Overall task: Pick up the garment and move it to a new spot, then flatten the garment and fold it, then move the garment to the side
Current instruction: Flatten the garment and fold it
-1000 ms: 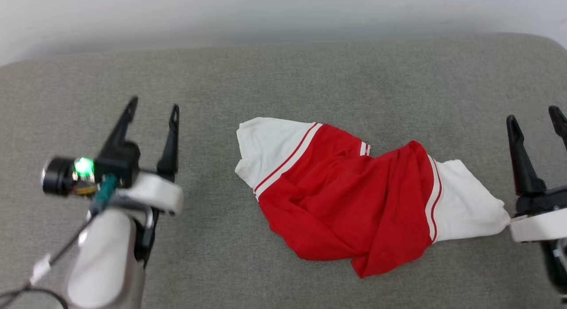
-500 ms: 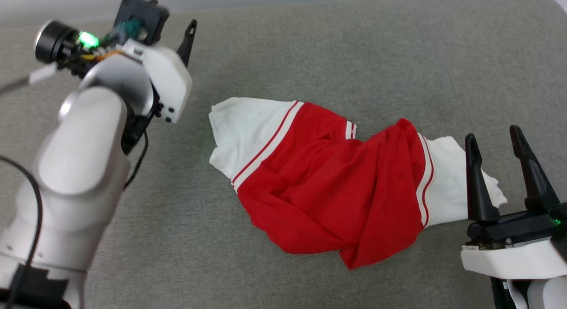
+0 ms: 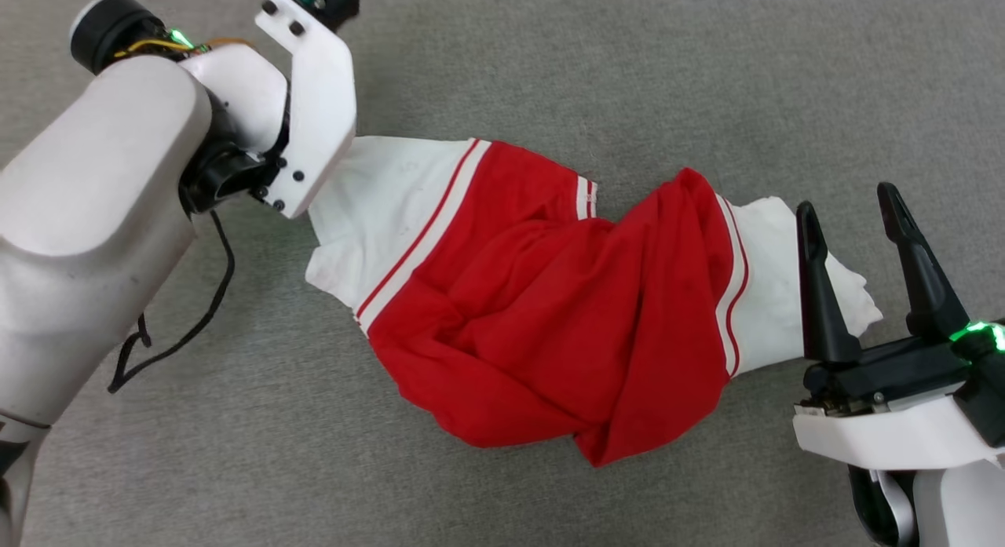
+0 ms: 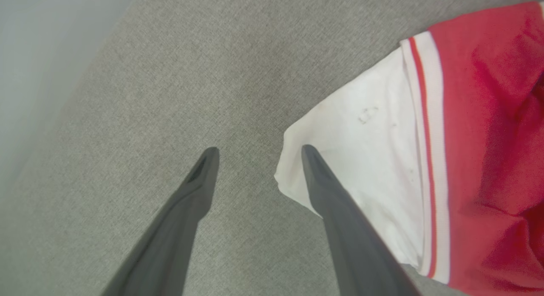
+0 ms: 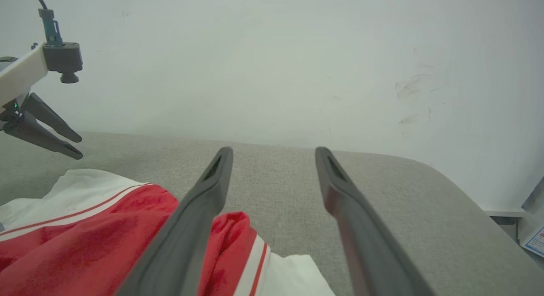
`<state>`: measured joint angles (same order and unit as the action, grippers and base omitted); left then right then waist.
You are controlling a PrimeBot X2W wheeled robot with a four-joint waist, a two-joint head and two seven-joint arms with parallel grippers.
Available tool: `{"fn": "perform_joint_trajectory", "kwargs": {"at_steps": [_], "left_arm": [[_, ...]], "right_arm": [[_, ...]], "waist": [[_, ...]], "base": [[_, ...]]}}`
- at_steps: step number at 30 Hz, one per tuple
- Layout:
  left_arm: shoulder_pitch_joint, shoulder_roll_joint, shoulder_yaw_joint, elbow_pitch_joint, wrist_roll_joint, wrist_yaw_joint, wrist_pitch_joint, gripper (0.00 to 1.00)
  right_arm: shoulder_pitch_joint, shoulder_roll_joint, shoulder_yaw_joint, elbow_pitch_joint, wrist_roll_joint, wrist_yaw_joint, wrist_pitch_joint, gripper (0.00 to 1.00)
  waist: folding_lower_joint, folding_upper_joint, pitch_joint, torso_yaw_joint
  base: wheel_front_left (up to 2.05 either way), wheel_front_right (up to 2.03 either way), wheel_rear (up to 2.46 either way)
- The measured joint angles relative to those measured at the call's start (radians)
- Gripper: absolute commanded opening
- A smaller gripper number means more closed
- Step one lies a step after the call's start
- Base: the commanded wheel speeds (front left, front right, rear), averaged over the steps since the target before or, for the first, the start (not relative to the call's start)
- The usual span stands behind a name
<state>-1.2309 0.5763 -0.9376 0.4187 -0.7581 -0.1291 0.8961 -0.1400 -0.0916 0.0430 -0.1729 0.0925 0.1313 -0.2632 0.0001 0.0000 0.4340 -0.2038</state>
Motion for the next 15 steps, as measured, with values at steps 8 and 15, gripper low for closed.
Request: {"fn": "perform_joint_trajectory", "kwargs": {"at_steps": [8,15], "left_arm": [[-0.040,0.046,-0.182,0.010,-0.060,0.000,0.088,1.00],[-0.070,0.067,-0.256,0.014,-0.126,0.000,0.058,0.00]], "right_arm": [[-0.037,0.008,0.028,0.021,0.000,0.000,0.000,1.00],[-0.043,0.018,0.031,0.035,-0.002,0.000,0.000,1.00]], "waist": [[-0.0001,0.0000,0.057,-0.045],[-0.0001,0.0000,0.068,-0.049]], "base": [[0.00,0.00,0.00],[0.00,0.00,0.00]]}}
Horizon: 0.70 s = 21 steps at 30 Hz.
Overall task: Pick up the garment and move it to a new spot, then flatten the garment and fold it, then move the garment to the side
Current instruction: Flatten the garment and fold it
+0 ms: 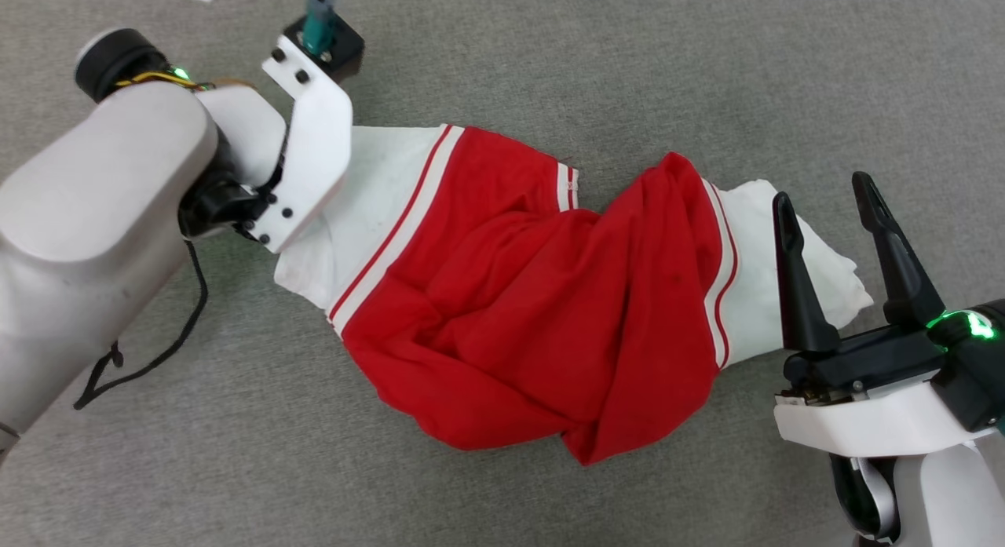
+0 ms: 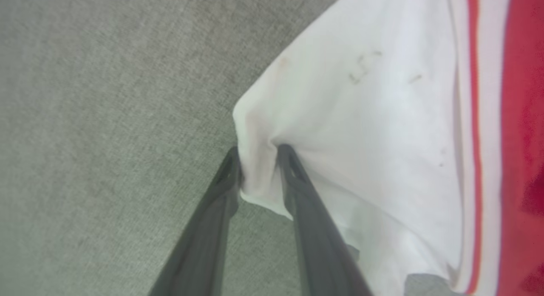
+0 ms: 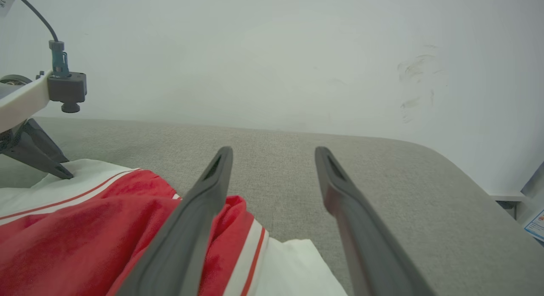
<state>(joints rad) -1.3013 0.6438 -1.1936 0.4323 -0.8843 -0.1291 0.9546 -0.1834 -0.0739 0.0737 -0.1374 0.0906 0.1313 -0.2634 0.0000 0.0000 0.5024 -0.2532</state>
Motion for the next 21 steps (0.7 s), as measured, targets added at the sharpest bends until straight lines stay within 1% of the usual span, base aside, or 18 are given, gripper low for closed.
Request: {"fn": "perform_joint_trajectory", "kwargs": {"at_steps": [4,7,11,17,19,21], "left_arm": [[0.001,0.002,-0.028,-0.011,-0.031,0.000,-0.060,0.00],[0.007,0.025,-0.037,-0.026,-0.058,0.000,-0.100,0.00],[0.013,0.088,-0.049,-0.073,-0.080,0.000,-0.131,0.00],[0.082,0.218,-0.050,-0.084,-0.133,0.000,-0.146,0.00],[0.119,0.252,-0.049,-0.075,-0.154,0.011,-0.153,0.00],[0.160,0.271,-0.047,-0.061,-0.179,0.027,-0.168,0.00]], "right_arm": [[0.004,0.002,-0.023,0.011,-0.003,0.000,0.000,1.00],[0.017,0.003,-0.043,0.012,-0.003,0.000,0.000,1.00],[0.044,0.002,-0.059,0.016,-0.005,0.000,0.000,1.00],[0.065,0.000,-0.060,0.028,-0.010,0.000,0.000,1.00],[0.065,0.000,-0.056,0.032,-0.010,0.000,0.000,1.00],[0.066,-0.001,-0.052,0.037,-0.010,0.000,0.000,1.00]], "waist": [[0.0000,0.0000,-0.024,0.025],[0.0001,0.0000,-0.051,0.055],[0.0000,0.0001,-0.092,0.102],[0.0001,0.0000,-0.151,0.162],[0.0000,0.0000,-0.163,0.173],[0.0000,0.0000,-0.168,0.176]], "base": [[0.00,0.00,0.00],[0.00,0.00,0.00],[0.00,0.00,0.00],[0.00,0.00,0.00],[0.00,0.00,0.00],[0.00,0.00,0.00]]}}
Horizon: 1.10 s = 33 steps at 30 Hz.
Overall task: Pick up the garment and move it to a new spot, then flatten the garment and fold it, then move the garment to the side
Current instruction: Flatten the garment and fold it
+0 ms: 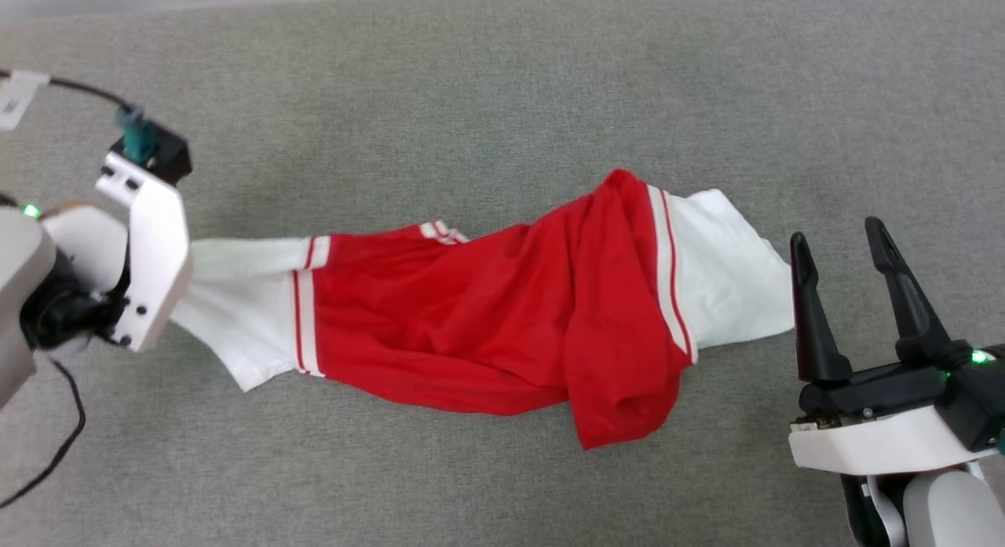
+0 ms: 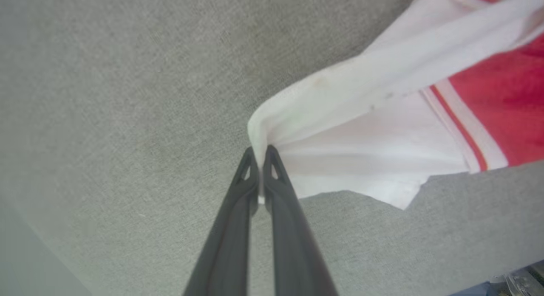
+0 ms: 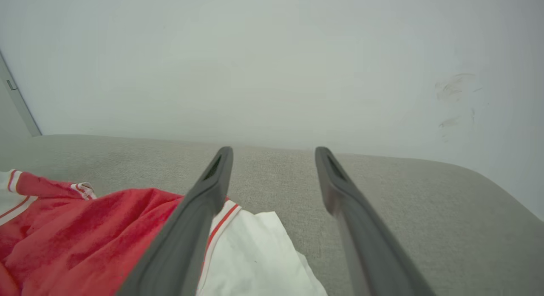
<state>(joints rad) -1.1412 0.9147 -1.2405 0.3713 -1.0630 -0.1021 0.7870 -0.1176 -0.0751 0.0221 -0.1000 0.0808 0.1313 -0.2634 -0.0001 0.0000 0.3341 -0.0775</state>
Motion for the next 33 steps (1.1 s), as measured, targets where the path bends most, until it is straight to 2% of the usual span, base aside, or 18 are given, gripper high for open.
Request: {"fn": "perform_joint_trajectory", "kwargs": {"at_steps": [5,6,7,12,17,25,33], "left_arm": [[0.082,0.006,0.006,0.060,-0.042,0.044,-0.048,0.00],[0.092,0.002,0.007,0.075,-0.043,0.049,-0.061,0.33],[0.097,-0.004,0.008,0.088,-0.041,0.054,-0.080,1.00],[0.085,-0.034,0.017,0.143,0.005,0.056,-0.170,1.00],[0.011,-0.037,0.030,0.153,0.030,0.030,-0.184,1.00],[-0.034,-0.011,0.016,0.124,0.027,-0.002,-0.087,1.00],[0.013,-0.018,0.002,0.141,0.008,0.010,-0.049,1.00]], "right_arm": [[0.001,-0.004,-0.001,0.022,-0.001,0.000,0.000,1.00],[0.001,-0.004,-0.001,0.026,-0.001,0.000,0.000,1.00],[0.001,-0.004,-0.003,0.029,-0.001,0.000,0.000,1.00],[0.012,-0.004,-0.010,0.040,0.000,0.000,0.000,1.00],[0.021,-0.004,-0.012,0.044,0.000,0.000,0.000,1.00],[0.021,-0.005,0.003,0.032,0.002,0.000,0.000,1.00],[-0.006,-0.004,0.016,0.026,0.005,0.000,0.000,1.00]], "waist": [[0.0000,0.0000,0.010,-0.018],[0.0000,0.0000,0.012,-0.022],[0.0001,0.0000,0.013,-0.025],[0.0001,0.0000,0.004,-0.025],[0.0000,0.0000,-0.021,-0.017],[0.0001,0.0000,-0.014,-0.029],[0.0001,0.0000,0.042,-0.066]], "base": [[0.00,0.00,0.00],[0.00,0.00,0.00],[0.00,0.00,0.00],[0.00,0.00,0.00],[0.00,0.00,0.00],[0.00,0.00,0.00],[0.00,0.00,0.00]]}}
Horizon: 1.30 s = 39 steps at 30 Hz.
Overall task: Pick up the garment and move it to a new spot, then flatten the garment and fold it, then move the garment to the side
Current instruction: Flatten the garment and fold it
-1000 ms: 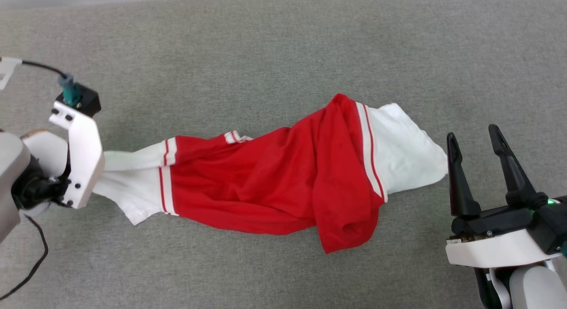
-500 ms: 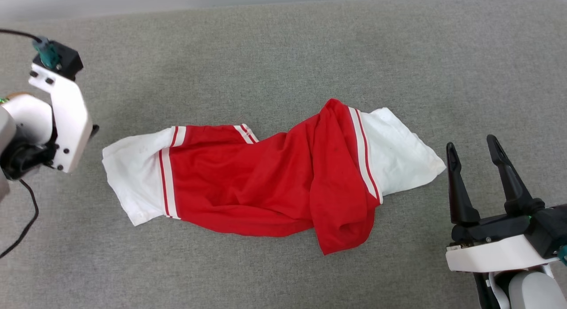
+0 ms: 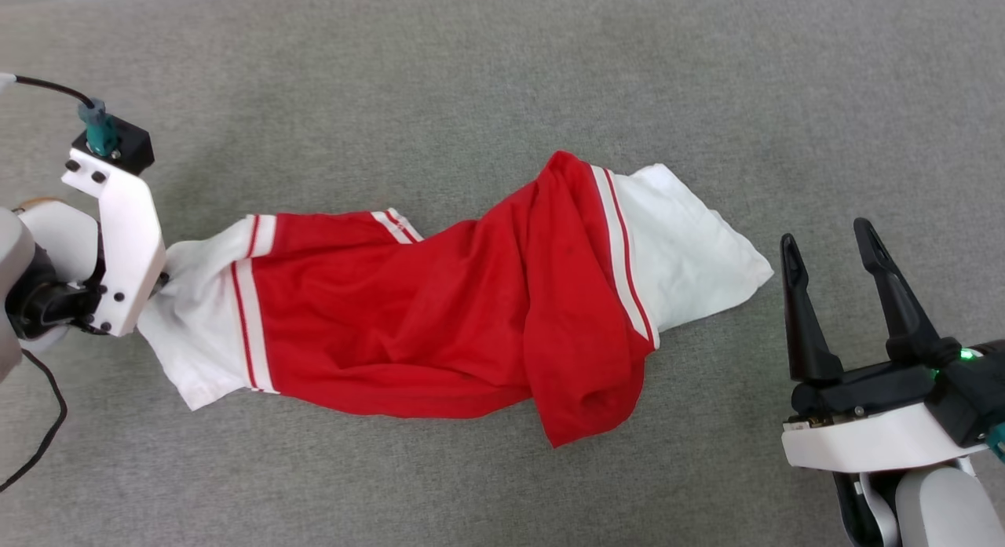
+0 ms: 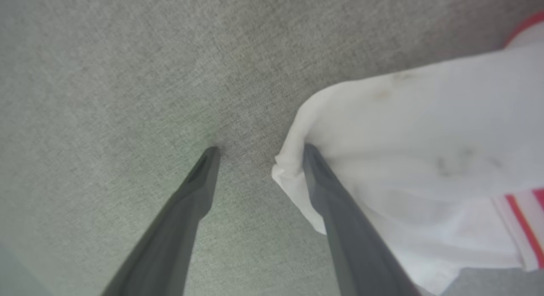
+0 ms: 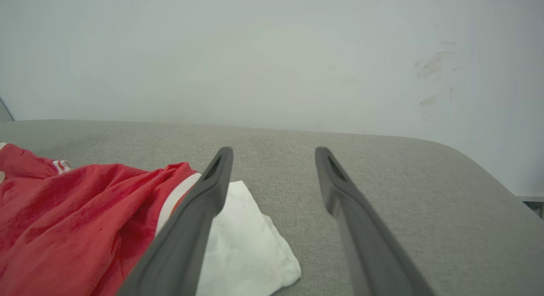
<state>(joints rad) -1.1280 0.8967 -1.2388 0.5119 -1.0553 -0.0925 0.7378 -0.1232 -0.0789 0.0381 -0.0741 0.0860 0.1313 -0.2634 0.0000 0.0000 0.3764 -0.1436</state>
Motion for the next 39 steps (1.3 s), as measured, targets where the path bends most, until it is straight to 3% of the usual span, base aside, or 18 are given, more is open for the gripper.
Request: {"fn": "perform_joint_trajectory", "kwargs": {"at_steps": [8,9,10,19,26,31,39], "left_arm": [[0.006,-0.026,0.011,0.032,-0.029,0.000,0.007,1.00],[0.006,-0.028,0.011,0.034,-0.030,-0.004,0.009,0.13],[0.006,-0.032,0.011,0.034,-0.030,-0.004,0.015,0.00],[0.017,-0.058,0.008,0.011,-0.029,-0.023,-0.048,0.00],[0.017,-0.008,0.026,-0.090,-0.022,-0.030,-0.123,0.00],[0.037,0.029,0.029,-0.190,-0.013,-0.013,-0.153,0.00],[0.052,0.052,0.033,-0.332,0.005,0.038,-0.178,0.00]], "right_arm": [[-0.022,0.000,0.000,0.005,0.000,0.000,0.000,1.00],[-0.024,0.000,-0.002,0.007,0.000,0.000,0.000,1.00],[-0.028,0.000,-0.003,0.009,-0.001,0.000,0.000,1.00],[-0.079,-0.062,-0.033,0.002,-0.020,0.000,0.000,1.00],[-0.189,-0.233,0.014,0.036,-0.020,0.000,0.027,1.00],[-0.294,-0.416,0.150,0.046,0.076,0.000,0.243,1.00],[-0.489,-0.681,0.418,0.045,0.393,0.000,0.729,1.00]], "waist": [[-0.0001,0.0000,0.037,-0.024],[-0.0001,0.0000,0.037,-0.023],[-0.0001,0.0000,0.035,-0.021],[0.0001,0.0000,-0.012,0.010],[0.0000,0.0000,-0.063,0.039],[0.0000,0.0000,-0.083,0.063],[0.0000,0.0000,-0.073,0.107]], "base": [[0.00,0.00,0.00],[0.00,0.00,0.00],[0.00,0.00,0.00],[0.00,0.00,0.00],[0.00,0.00,0.00],[0.00,0.00,0.00],[0.00,0.00,0.00]]}}
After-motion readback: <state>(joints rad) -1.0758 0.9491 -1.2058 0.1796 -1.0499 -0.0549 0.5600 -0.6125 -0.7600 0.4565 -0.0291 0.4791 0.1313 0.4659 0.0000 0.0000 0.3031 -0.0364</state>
